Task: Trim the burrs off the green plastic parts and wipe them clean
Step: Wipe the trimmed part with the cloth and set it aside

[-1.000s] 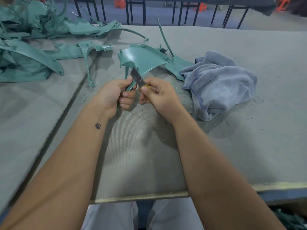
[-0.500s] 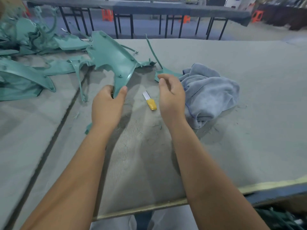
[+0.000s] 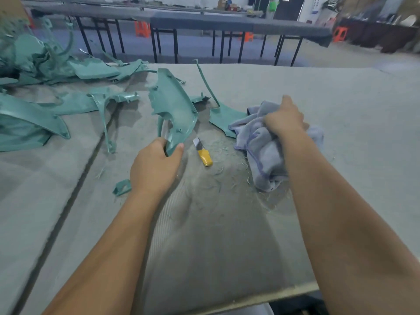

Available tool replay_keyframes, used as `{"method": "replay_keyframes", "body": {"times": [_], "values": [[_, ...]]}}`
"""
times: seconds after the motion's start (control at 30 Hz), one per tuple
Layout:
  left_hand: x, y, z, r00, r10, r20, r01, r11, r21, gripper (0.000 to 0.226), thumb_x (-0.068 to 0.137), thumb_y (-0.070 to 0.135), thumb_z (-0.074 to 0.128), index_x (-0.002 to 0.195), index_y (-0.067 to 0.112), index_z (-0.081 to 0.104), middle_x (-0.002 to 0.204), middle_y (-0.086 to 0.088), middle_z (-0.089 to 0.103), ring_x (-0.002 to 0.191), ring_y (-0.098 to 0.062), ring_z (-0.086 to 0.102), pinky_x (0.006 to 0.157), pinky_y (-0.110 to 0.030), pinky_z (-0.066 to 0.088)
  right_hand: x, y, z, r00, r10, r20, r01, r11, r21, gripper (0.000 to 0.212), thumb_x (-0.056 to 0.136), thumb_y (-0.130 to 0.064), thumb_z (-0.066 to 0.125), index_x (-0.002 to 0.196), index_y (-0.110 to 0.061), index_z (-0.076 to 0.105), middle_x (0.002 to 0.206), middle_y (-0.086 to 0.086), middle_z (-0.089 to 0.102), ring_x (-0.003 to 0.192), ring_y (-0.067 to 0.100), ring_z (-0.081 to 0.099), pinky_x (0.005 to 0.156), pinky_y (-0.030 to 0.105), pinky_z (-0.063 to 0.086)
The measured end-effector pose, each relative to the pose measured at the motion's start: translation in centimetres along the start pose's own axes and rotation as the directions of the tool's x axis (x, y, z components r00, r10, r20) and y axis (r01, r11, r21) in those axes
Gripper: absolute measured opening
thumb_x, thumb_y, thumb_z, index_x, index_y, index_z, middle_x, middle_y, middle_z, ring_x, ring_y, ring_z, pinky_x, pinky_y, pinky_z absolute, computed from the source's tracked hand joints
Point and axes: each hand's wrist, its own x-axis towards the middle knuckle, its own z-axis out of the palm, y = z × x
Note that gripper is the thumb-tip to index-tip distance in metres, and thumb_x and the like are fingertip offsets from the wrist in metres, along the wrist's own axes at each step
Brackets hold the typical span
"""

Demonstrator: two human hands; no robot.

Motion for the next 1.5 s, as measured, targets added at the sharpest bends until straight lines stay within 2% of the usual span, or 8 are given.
{"method": "replay_keyframes", "body": {"times": [0.23,0.53,0.7,0.87,1.03,1.17,1.33,1.5], "values": [[0.1,-0.3,0.2,1.000,-0.012,0.012,0.011,1.000,0.025,0.036,0.089,0.049,0.053,0.070,0.019,0.050,0.062,0.007,0.052,0.060,-0.008,0.049,0.048,-0.028,0.024,-0.2,2.5,-0.3,0.973,-0.183,-0.142,0.208,0.960,0.185,0.044,0.089,-0.038,0.050,0.054,-0.013,0.039,0.052,0.000,0.040,0.061,0.025,0.042,0.061,0.033,0.034],[-0.1,-0.2,0.2,1.000,0.011,0.019,-0.011,1.000,0.025,0.034,0.090,0.049,0.054,0.075,0.019,0.055,0.064,0.005,0.055,0.061,-0.012,0.051,0.049,-0.028,0.028,-1.6,-0.4,-3.4,0.884,-0.359,-0.300,0.458,0.794,0.399,0.024,0.100,-0.022,0.041,0.078,-0.017,0.050,0.071,-0.008,0.045,0.062,0.002,0.040,0.057,0.012,0.034],[-0.2,-0.3,0.1,1.000,0.014,0.007,-0.015,1.000,0.022,0.035,0.091,0.049,0.053,0.079,0.016,0.057,0.068,0.003,0.056,0.065,-0.020,0.053,0.052,-0.031,0.033,-3.7,-0.7,-2.5,0.814,-0.537,0.223,0.364,0.770,0.524,0.039,0.101,-0.045,0.040,0.139,-0.036,0.044,0.128,-0.012,0.053,0.101,-0.009,0.049,0.075,0.007,0.034],[-0.2,-0.2,-0.2,0.998,0.002,-0.055,0.000,1.000,0.028,0.036,0.093,0.050,0.049,0.080,0.016,0.056,0.067,0.003,0.054,0.066,-0.024,0.051,0.052,-0.031,0.030,-2.4,2.2,-2.6,0.962,-0.050,-0.267,0.199,0.798,0.569,0.017,0.096,-0.031,0.045,0.089,-0.025,0.059,0.089,-0.012,0.056,0.081,0.005,0.050,0.074,0.025,0.037],[-0.4,-0.1,-0.1,0.999,0.005,-0.047,-0.004,0.999,0.036,0.034,0.092,0.049,0.050,0.079,0.018,0.055,0.065,0.005,0.054,0.060,-0.013,0.047,0.049,-0.029,0.027,-3.1,4.3,-0.9,0.957,0.247,0.154,-0.288,0.880,0.378,0.027,0.078,-0.044,0.053,0.088,-0.019,0.060,0.104,0.001,0.063,0.101,0.029,0.060,0.095,0.038,0.046],[-0.4,-0.1,-0.1,0.999,0.003,-0.050,-0.002,1.000,0.023,0.033,0.092,0.049,0.050,0.078,0.019,0.055,0.064,0.005,0.054,0.059,-0.010,0.048,0.049,-0.027,0.027,-4.0,5.2,-0.2,0.986,0.058,-0.156,0.015,0.901,0.434,0.037,0.093,-0.031,0.051,0.059,-0.017,0.045,0.061,-0.004,0.048,0.069,0.022,0.049,0.064,0.031,0.040],[-0.4,-0.2,-0.1,0.999,0.009,-0.045,-0.008,1.000,0.014,0.035,0.092,0.049,0.051,0.075,0.018,0.053,0.064,0.004,0.054,0.059,-0.014,0.050,0.049,-0.028,0.028,-4.9,3.6,-1.2,0.915,-0.177,-0.362,0.303,0.894,0.329,0.016,0.097,-0.026,0.049,0.087,-0.030,0.062,0.096,-0.018,0.058,0.097,0.003,0.054,0.107,0.036,0.031],[-0.3,-0.1,-0.2,0.998,0.022,-0.053,-0.021,1.000,0.014,0.035,0.091,0.049,0.052,0.078,0.016,0.055,0.064,0.005,0.054,0.060,-0.015,0.051,0.049,-0.028,0.029,-6.1,0.3,-1.2,0.904,-0.200,-0.377,0.391,0.740,0.547,0.030,0.101,-0.018,0.041,0.075,-0.033,0.042,0.069,-0.012,0.049,0.059,-0.007,0.049,0.064,0.016,0.039]]}}
